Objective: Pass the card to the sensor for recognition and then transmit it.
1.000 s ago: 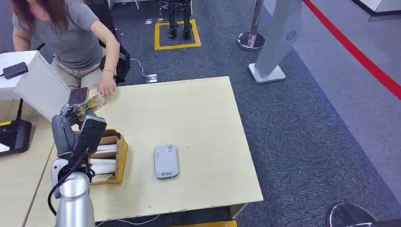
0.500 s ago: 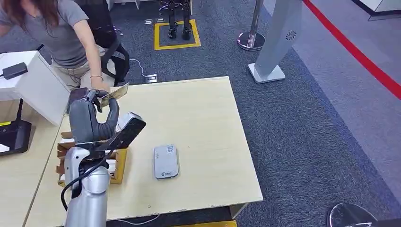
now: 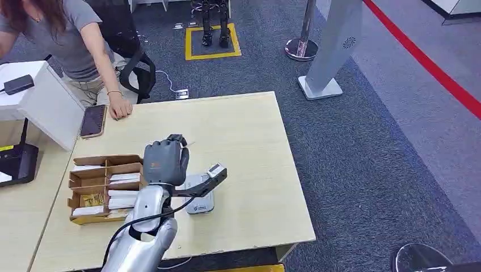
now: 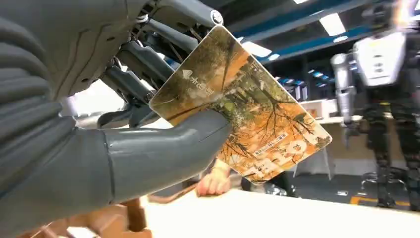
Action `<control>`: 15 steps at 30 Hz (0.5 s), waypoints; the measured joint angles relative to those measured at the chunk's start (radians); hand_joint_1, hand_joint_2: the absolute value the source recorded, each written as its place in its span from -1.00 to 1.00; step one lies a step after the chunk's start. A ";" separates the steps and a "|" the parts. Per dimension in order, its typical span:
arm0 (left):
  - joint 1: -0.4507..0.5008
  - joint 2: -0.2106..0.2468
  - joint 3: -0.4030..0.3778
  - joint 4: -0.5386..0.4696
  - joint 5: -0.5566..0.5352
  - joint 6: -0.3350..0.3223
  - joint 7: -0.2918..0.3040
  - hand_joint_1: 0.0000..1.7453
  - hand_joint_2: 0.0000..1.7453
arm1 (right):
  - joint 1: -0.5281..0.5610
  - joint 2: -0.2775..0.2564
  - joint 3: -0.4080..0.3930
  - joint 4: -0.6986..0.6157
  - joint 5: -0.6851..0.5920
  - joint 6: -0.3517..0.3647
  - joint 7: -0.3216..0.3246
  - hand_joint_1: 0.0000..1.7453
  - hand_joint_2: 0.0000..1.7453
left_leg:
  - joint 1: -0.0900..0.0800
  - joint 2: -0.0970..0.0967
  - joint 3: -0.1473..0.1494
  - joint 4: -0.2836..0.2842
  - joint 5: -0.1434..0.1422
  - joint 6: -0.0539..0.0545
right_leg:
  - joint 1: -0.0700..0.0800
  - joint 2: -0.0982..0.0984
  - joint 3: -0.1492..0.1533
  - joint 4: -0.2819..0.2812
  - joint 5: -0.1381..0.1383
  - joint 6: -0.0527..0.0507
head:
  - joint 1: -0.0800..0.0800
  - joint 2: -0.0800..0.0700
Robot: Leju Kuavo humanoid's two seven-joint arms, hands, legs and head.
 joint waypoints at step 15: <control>-0.089 0.110 -0.278 0.108 -0.001 0.005 0.094 1.00 1.00 | 0.001 0.000 -0.001 0.000 0.000 0.000 -0.002 -1.00 -1.00 | 0.000 0.001 0.000 0.000 0.000 0.000 | 0.000 0.001 0.000 0.000 0.000 0.000 | -0.001 0.000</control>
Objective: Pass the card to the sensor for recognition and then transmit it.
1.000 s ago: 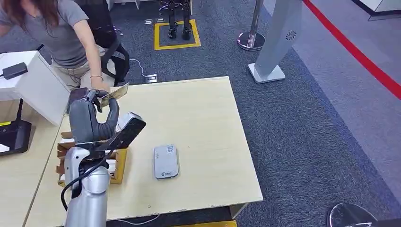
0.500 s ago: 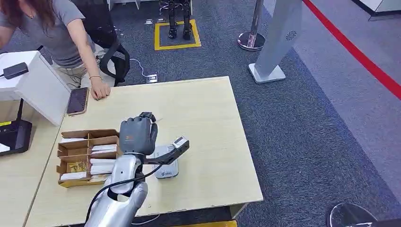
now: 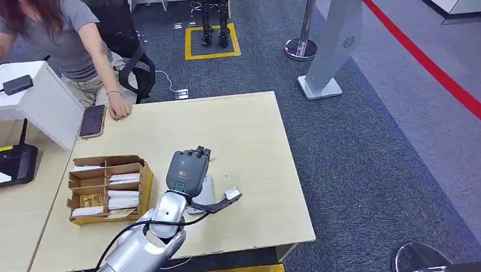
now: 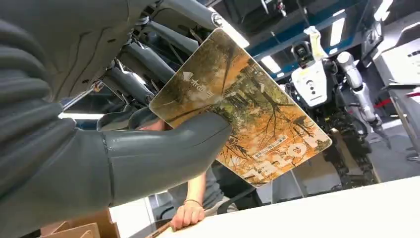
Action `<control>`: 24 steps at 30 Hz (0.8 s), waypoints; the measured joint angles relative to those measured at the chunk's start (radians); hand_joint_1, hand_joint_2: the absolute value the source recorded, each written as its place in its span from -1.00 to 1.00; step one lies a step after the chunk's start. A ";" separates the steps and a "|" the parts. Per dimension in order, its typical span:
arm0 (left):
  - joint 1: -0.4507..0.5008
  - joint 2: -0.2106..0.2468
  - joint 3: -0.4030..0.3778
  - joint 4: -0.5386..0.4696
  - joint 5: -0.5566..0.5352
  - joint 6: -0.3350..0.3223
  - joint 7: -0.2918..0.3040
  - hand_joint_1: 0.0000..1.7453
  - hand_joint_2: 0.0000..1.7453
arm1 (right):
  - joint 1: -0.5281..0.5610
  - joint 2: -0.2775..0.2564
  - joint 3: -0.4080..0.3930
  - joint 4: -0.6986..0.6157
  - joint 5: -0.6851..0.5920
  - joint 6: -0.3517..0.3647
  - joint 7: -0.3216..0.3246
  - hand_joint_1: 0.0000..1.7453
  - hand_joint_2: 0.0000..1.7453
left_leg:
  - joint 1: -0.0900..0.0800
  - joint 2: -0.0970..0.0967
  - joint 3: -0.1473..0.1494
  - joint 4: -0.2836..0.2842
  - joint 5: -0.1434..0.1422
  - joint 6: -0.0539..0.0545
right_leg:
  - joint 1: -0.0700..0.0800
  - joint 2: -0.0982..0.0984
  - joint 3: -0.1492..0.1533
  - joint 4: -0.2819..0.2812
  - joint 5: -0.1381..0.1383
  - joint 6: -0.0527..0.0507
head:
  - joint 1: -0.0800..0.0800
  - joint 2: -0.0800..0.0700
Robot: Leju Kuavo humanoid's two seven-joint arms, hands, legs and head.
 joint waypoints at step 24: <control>-0.048 0.027 -0.225 0.077 0.000 -0.167 0.122 1.00 1.00 | 0.004 0.005 -0.031 0.000 -0.035 -0.013 0.006 -1.00 -1.00 | 0.000 0.000 0.000 0.000 0.000 0.000 | 0.000 0.000 0.000 0.000 0.000 0.000 | 0.000 0.000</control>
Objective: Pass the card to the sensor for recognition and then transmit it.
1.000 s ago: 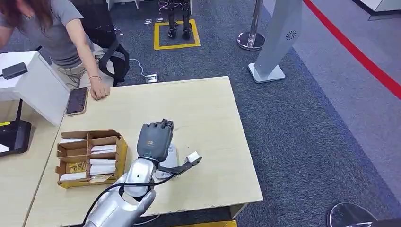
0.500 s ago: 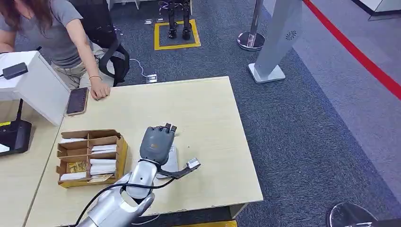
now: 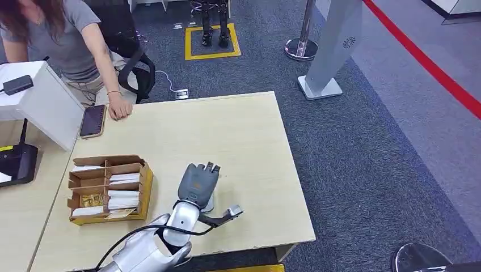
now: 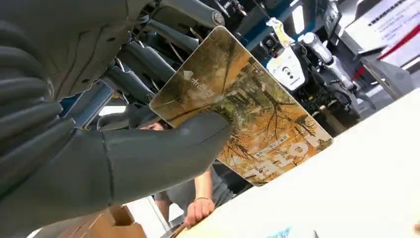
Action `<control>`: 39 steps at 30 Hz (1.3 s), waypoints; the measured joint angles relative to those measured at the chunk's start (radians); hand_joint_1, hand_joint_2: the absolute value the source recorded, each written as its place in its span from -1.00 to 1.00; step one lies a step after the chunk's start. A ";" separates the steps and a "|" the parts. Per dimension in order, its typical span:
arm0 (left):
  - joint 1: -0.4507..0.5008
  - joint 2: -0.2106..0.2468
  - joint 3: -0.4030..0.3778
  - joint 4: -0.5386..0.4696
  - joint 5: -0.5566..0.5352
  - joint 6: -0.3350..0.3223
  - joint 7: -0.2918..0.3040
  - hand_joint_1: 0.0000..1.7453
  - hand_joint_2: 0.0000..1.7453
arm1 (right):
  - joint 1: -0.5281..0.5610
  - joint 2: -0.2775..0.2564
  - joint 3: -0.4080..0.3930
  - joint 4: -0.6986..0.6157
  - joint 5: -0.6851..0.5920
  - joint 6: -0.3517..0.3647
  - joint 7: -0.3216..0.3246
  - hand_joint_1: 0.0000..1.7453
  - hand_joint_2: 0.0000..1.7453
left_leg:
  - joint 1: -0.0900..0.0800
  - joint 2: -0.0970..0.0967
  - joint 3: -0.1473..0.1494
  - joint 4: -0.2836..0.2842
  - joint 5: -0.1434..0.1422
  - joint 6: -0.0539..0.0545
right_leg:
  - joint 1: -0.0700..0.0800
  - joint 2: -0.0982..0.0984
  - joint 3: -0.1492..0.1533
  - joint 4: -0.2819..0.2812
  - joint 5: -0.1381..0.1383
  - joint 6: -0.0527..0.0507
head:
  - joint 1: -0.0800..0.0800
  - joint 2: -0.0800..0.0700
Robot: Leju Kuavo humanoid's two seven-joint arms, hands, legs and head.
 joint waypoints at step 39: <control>0.098 0.089 -0.052 -0.125 -0.001 -0.167 -0.023 1.00 1.00 | 0.002 0.009 -0.068 0.000 -0.047 -0.021 -0.006 -1.00 -1.00 | 0.000 0.000 0.000 0.000 0.000 0.000 | 0.000 0.000 0.000 0.000 0.000 0.000 | 0.000 0.000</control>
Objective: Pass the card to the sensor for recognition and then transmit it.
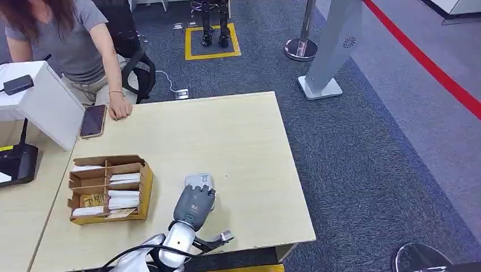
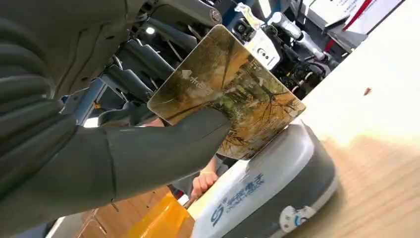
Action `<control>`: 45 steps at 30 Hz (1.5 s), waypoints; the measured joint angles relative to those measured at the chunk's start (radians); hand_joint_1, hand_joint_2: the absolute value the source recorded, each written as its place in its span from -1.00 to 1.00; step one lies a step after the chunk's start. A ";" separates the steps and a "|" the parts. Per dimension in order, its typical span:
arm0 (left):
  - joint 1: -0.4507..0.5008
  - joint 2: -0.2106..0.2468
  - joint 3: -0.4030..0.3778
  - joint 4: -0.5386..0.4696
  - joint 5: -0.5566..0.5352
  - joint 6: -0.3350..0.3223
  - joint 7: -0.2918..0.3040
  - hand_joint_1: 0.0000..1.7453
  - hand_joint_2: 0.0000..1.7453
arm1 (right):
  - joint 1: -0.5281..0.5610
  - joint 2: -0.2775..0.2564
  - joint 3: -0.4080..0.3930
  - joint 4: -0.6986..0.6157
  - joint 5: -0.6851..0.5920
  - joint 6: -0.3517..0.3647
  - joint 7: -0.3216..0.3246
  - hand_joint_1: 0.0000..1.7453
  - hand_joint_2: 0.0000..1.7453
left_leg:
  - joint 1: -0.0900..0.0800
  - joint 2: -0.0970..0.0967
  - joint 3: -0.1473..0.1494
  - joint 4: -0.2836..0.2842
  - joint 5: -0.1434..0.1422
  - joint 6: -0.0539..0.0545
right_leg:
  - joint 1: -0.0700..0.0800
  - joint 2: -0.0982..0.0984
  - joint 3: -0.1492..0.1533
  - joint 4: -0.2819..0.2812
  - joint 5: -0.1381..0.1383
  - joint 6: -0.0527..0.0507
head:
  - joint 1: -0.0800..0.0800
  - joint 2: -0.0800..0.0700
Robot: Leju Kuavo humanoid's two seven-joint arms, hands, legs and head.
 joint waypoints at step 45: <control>-0.095 -0.214 1.246 -0.169 0.673 0.049 -0.603 1.00 1.00 | -0.030 -0.001 0.069 0.001 0.082 0.057 -0.002 -1.00 -1.00 | 0.001 0.003 0.001 0.000 0.004 -0.001 | 0.000 0.003 -0.001 0.001 0.003 -0.003 | -0.002 0.000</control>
